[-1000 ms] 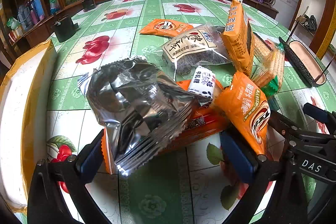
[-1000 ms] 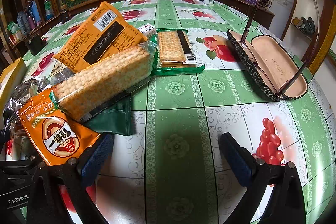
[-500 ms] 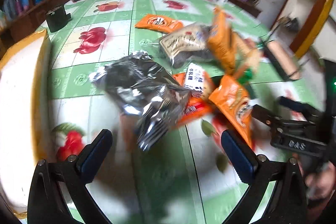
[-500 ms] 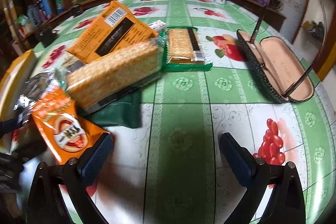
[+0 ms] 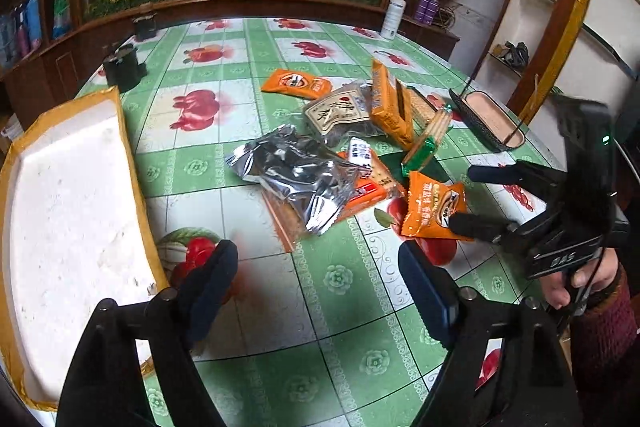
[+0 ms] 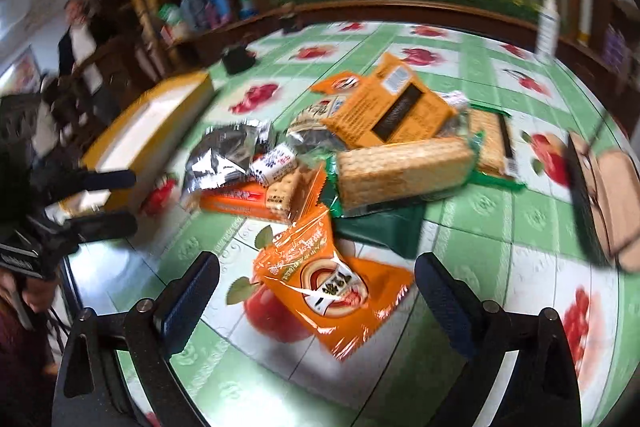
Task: Organize snacks
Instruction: 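Grasp the silver foil packet with the left tool while the right tool grasps an orange packet, then carry both held packets over the yellow-rimmed tray and lower them inside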
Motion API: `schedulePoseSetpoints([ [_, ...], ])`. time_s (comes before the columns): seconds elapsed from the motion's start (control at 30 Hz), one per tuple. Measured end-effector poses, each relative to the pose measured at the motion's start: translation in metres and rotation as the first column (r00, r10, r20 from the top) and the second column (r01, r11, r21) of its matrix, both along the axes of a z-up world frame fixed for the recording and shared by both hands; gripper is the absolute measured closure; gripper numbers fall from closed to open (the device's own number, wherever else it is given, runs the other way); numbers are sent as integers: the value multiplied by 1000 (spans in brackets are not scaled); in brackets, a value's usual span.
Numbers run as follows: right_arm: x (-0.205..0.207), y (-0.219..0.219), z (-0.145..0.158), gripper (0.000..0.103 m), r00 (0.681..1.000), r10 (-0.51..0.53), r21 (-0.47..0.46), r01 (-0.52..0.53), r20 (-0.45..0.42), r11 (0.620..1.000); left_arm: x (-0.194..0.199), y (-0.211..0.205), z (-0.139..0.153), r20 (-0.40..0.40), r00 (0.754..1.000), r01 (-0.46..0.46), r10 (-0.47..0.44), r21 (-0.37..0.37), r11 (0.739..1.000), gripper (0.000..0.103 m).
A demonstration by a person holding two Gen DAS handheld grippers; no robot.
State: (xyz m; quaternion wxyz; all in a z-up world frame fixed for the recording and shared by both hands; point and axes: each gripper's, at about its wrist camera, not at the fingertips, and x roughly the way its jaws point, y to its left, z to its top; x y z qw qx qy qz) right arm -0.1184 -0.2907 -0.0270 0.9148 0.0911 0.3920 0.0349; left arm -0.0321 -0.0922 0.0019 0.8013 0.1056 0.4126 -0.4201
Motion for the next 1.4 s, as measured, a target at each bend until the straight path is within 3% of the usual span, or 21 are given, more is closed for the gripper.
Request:
schedulePoseSetpoints([
  [0.23,26,7,-19,6,997,52,-45,-54,-50,997,0,4,1,-29,999,-14,14,-14,1000,21],
  [0.3,23,11,-25,30,993,76,-46,-80,-91,996,2,2,1,-40,999,-21,21,-13,1000,21],
  [0.4,10,16,-23,48,994,70,-80,-77,-85,994,9,0,2,-73,996,-43,41,-17,999,21],
  [0.53,-2,7,-23,49,997,23,11,-23,-68,1000,27,-15,5,-139,985,-107,101,-35,994,21],
  [0.6,-8,-7,-25,49,999,-1,134,7,-48,991,38,-26,3,-169,976,-146,140,-22,989,21],
  [0.73,-20,-19,-30,49,1000,-21,272,26,-20,962,58,-52,-2,-172,959,-225,226,26,974,21],
  [0.87,-24,-22,-29,49,999,-40,303,41,-11,952,71,-66,-24,-190,939,-272,287,99,957,25],
  [0.93,-26,-26,-30,49,999,-42,334,42,-7,942,72,-69,-33,-211,939,-258,271,86,962,39],
  [1.0,-27,-28,-30,49,999,-50,344,49,-6,938,67,-67,-31,-167,946,-269,277,70,961,49],
  [1.4,-26,-32,-29,49,998,-55,361,50,5,931,51,-29,-11,-164,954,-258,252,-18,966,50],
])
